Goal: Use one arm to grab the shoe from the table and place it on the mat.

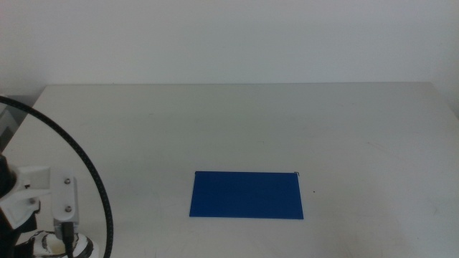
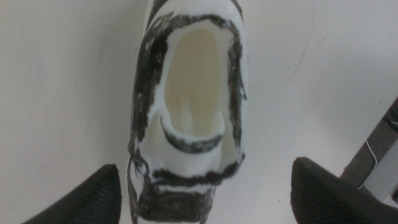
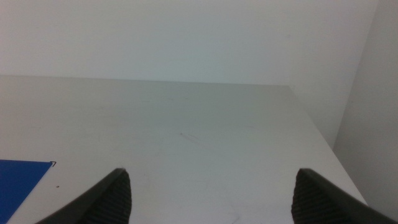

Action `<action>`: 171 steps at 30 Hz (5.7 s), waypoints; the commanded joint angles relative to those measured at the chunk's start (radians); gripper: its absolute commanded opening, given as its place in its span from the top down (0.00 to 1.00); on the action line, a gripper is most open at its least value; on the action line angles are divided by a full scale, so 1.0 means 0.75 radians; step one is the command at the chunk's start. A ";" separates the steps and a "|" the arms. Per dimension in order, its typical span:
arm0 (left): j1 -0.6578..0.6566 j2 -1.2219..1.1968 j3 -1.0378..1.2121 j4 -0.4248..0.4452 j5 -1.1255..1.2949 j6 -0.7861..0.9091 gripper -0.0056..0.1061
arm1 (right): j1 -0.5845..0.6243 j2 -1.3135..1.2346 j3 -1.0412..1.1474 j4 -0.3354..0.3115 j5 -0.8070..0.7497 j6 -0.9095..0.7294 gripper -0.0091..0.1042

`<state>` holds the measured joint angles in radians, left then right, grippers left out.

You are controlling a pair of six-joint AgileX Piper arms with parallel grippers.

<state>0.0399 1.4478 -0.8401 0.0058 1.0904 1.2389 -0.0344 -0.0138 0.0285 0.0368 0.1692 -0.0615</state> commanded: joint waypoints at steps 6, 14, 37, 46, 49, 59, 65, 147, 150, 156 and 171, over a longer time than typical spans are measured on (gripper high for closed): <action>0.002 0.050 -0.031 -0.008 -0.015 0.031 0.11 | -0.006 -0.028 -0.013 -0.011 -0.106 -0.017 0.33; 0.002 0.141 -0.031 -0.016 -0.025 0.031 0.11 | -0.006 -0.028 -0.013 -0.011 -0.106 -0.017 0.33; 0.002 0.158 0.028 -0.048 -0.139 0.025 0.36 | -0.006 -0.028 -0.013 -0.011 -0.106 -0.017 0.33; 0.002 0.155 0.019 -0.061 -0.099 0.026 0.62 | -0.006 -0.028 -0.013 -0.011 -0.106 -0.017 0.33; 0.002 0.149 -0.013 -0.061 -0.051 0.028 0.62 | -0.006 -0.028 -0.013 -0.011 -0.106 -0.017 0.33; -0.056 0.140 -0.177 -0.104 0.109 0.022 0.62 | -0.006 -0.028 -0.013 -0.011 -0.106 -0.017 0.33; -0.197 0.166 -0.317 -0.106 0.103 -0.059 0.62 | -0.006 -0.028 -0.013 -0.011 -0.106 -0.017 0.33; -0.913 0.805 -1.383 -0.120 0.304 -0.301 0.11 | -0.006 -0.028 -0.013 -0.011 -0.106 -0.017 0.33; -0.901 0.738 -1.383 -0.118 0.304 -0.327 0.11 | -0.006 -0.028 -0.013 -0.011 -0.106 -0.017 0.33; -0.888 0.559 -1.383 -0.059 0.303 -0.332 0.11 | -0.006 -0.028 -0.013 -0.011 -0.106 -0.017 0.33; -0.888 0.079 -1.383 0.257 0.303 -0.645 0.11 | -0.006 -0.028 -0.013 -0.011 -0.106 -0.017 0.33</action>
<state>-0.6279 1.5839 -1.8485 0.1781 1.2514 0.7722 -0.0344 -0.0138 0.0285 0.0368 0.1692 -0.0615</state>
